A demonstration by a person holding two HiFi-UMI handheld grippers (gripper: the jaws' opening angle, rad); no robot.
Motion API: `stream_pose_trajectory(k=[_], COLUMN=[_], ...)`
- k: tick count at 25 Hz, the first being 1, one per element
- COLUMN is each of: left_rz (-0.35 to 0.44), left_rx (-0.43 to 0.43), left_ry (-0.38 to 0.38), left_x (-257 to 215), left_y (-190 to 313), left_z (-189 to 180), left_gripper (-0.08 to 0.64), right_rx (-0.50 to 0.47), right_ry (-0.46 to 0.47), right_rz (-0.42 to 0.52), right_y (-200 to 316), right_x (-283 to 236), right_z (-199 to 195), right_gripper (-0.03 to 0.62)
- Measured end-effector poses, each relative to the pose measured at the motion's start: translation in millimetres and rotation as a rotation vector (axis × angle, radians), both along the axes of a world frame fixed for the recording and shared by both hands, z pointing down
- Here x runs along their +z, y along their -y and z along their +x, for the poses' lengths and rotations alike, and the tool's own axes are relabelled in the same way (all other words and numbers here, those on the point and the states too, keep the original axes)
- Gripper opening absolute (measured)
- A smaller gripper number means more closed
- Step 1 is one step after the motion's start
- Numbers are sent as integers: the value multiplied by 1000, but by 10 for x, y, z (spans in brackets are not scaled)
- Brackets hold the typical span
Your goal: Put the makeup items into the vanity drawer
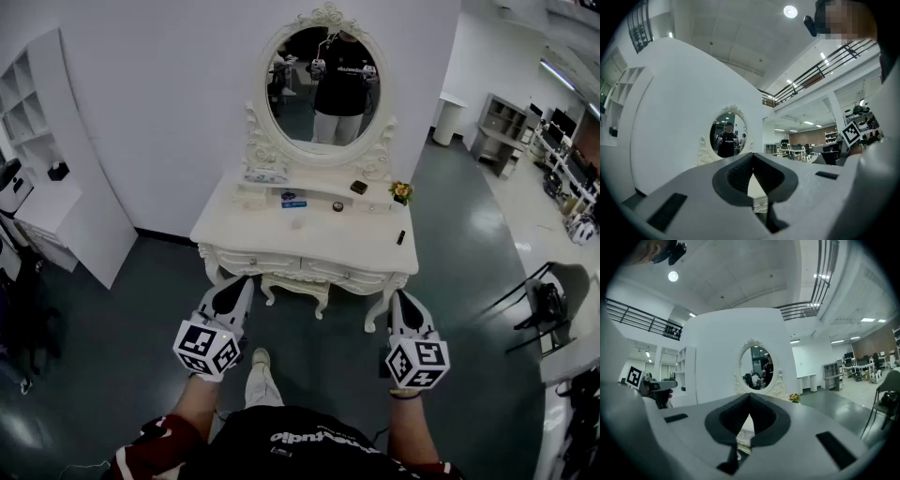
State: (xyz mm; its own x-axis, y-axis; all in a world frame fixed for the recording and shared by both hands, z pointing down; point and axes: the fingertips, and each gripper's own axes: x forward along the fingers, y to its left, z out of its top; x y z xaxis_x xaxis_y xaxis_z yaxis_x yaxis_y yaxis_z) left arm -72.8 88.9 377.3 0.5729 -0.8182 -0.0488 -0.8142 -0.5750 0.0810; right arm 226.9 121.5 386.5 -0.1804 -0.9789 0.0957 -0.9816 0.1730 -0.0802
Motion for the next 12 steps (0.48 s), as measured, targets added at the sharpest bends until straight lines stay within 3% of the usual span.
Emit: stream_pose_trajectory(k=[12], left_rz=[8], left_rx=[19], left_ry=[-29], left_x=[-124], left_y=[-96], left_z=[29], left_gripper=[5], right_rx=[22], right_ry=[-27], right_rz=[15], right_y=[-117], right_x=[-90], right_z=[0], right_gripper=[3])
